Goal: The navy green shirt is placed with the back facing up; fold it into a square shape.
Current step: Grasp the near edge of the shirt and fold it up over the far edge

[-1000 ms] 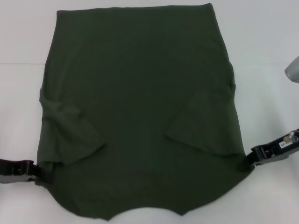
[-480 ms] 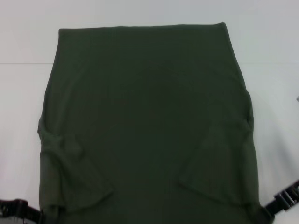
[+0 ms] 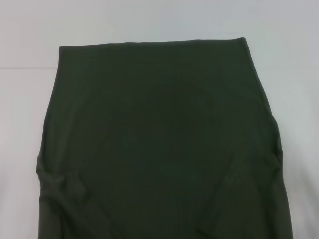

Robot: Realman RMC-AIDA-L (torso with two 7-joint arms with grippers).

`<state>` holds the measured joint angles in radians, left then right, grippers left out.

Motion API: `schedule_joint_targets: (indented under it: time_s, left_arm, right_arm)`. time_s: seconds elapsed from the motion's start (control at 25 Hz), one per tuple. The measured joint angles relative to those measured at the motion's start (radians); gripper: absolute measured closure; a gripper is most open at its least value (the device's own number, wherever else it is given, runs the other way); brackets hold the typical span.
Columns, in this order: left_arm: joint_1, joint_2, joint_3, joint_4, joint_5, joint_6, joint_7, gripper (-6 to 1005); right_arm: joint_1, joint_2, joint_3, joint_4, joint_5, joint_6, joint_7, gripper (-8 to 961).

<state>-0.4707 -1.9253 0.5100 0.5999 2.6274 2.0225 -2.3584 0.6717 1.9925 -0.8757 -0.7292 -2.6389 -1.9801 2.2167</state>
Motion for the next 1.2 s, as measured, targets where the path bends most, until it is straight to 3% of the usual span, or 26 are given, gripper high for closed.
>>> schedule_joint_targets:
  time_s: [0.24, 0.52, 0.76, 0.96, 1.2]
  left_arm:
    - [0.001, -0.002, -0.002, -0.009, 0.017, 0.002, 0.001, 953]
    - [-0.003, -0.002, -0.01, -0.01, 0.007, -0.011, 0.006, 953]
    - [-0.012, 0.0, -0.105, -0.01, -0.038, -0.027, 0.049, 953]
    - [-0.023, 0.008, -0.207, -0.006, -0.108, -0.051, 0.068, 953]
    - [-0.025, 0.005, -0.286, -0.008, -0.234, -0.134, 0.068, 953]
  right_arm:
    - [-0.023, 0.015, -0.05, 0.005, 0.0, -0.002, -0.026, 889]
    - [-0.028, 0.019, -0.036, 0.015, 0.007, 0.001, -0.04, 889]
    - [-0.029, 0.014, 0.12, 0.015, 0.01, 0.012, -0.086, 889]
    - [-0.029, -0.012, 0.301, 0.016, 0.032, 0.016, -0.117, 888]
    - [-0.05, -0.035, 0.412, 0.016, 0.177, 0.062, -0.129, 889]
